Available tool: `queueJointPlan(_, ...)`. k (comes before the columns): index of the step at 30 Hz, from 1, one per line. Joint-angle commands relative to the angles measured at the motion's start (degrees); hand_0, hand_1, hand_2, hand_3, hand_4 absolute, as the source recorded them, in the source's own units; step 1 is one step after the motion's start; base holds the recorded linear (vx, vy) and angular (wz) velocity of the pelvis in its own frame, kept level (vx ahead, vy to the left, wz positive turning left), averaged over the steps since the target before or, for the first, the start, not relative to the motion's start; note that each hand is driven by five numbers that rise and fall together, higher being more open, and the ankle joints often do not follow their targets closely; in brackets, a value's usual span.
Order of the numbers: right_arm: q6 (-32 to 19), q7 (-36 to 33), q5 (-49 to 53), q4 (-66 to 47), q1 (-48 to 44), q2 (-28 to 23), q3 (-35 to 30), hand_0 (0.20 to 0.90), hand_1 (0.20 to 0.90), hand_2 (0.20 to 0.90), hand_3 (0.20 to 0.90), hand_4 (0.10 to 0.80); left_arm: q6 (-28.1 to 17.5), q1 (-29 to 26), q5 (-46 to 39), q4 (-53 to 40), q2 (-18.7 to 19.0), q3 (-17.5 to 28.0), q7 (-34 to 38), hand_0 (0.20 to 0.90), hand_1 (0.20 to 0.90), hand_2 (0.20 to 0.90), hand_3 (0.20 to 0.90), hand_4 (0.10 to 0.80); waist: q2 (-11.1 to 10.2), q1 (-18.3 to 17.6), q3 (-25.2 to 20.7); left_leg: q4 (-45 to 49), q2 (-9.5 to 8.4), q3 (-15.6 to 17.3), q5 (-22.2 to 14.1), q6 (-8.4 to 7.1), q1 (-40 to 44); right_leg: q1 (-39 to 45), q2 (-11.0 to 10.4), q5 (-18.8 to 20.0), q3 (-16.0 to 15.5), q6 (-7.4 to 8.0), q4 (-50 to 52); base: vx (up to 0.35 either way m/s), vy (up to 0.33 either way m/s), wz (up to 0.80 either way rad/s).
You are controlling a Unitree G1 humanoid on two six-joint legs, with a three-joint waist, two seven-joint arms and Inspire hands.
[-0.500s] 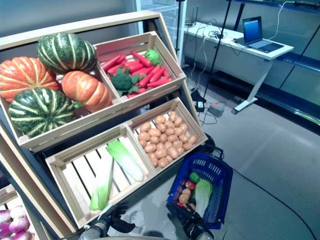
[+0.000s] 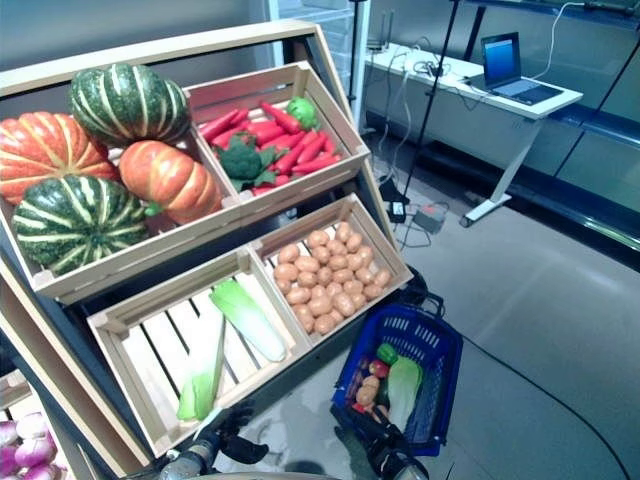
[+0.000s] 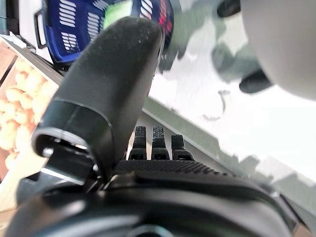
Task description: Put vegetables into the basket
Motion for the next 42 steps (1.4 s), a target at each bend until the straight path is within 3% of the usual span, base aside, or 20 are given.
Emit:
queueJointPlan(1, -3.97, 0.32, -2.7, -4.06, -3.32, 2.08, 1.94, 0.9, 0.9, 0.9, 0.9, 0.8, -8.04, -5.94, 5.96, -2.9, -0.35, 0.34, 11.95, 0.9, 0.9, 0.9, 0.9, 0.8, -0.34, 1.3, 3.99, 0.52, -2.06, 0.44, -6.86, 1.74, 3.72, 1.65, 0.73, -0.78, 0.86, -3.68, 0.33, 0.0, 0.0, 0.0)
queueJointPlan(15, -4.42, 0.12, -1.14, -6.26, -2.45, 1.66, 1.74, 0.9, 0.9, 0.9, 0.9, 0.8, -9.8, -6.2, 16.17, -9.02, 1.5, 4.05, 36.23, 0.9, 0.9, 0.9, 0.9, 0.8, -1.52, 2.78, 4.6, 0.52, -2.24, -1.36, -6.39, 1.52, 3.2, 1.71, 0.61, -0.61, -0.65, -4.1, 0.31, -0.014, -0.003, 0.06)
queueJointPlan(19, -5.82, 0.72, 3.41, -7.75, -1.78, 2.04, 0.68, 0.9, 0.9, 0.9, 0.9, 0.8, -10.31, -5.7, 14.71, -9.32, 1.04, 7.08, 39.15, 0.9, 0.9, 0.9, 0.9, 0.8, -1.9, 2.78, 4.42, 0.52, -2.15, -1.25, -6.37, 1.34, 3.42, 1.91, 0.62, -0.4, -0.63, -4.01, 0.31, 0.022, -0.001, 0.06)
queueJointPlan(24, -8.83, 3.17, 3.01, -11.73, -1.34, 1.55, 0.82, 0.9, 0.9, 0.9, 0.9, 0.8, -7.4, -7.6, 12.1, -9.01, 1.08, 10.77, 41.22, 0.9, 0.9, 0.9, 0.9, 0.8, -2.01, 1.96, 4.55, 0.52, -2.0, -0.34, -6.24, 1.02, 3.28, 1.57, 0.63, 0.07, -0.29, -3.94, 0.31, 0.006, 0.006, 0.0)
queueJointPlan(32, -8.53, 6.12, 3.82, -15.2, 0.27, 0.3, 1.83, 0.9, 0.9, 0.9, 0.9, 0.8, -3.65, -11.34, 11.47, -11.57, 2.73, 14.43, 45.65, 0.9, 0.9, 0.9, 0.9, 0.8, -1.33, 0.34, 4.75, 0.52, -1.83, 0.84, -5.71, 0.9, 2.43, 0.48, 0.43, 0.18, -0.04, -3.83, 0.91, 0.045, 0.038, -0.03)
queueJointPlan(34, -8.74, 6.35, 3.75, -17.53, -0.25, -0.31, 2.65, 0.9, 0.9, 0.9, 0.9, 0.8, -2.68, -13.74, 8.81, -11.1, 3.05, 15.19, 46.8, 0.9, 0.9, 0.9, 0.9, 0.8, -0.75, -0.36, 6.51, 0.81, -1.61, 0.83, -4.35, 0.59, 1.36, -2.99, 0.1, -1.96, 0.0, -4.41, 6.33, -0.038, 0.073, -0.1)
queueJointPlan(42, -11.75, 6.04, 3.19, -22.57, -7.77, -3.96, 5.79, 0.9, 0.9, 0.9, 0.9, 0.8, -2.37, -22.79, -2.64, -9.52, 2.6, 15.14, 45.86, 0.9, 0.9, 0.9, 0.9, 0.8, 0.23, -2.08, 13.89, 12.28, -2.9, 1.67, -5.78, 0.46, -10.51, -15.49, -1.57, -4.71, 1.74, -5.19, 17.6, -0.146, 0.089, -0.13)
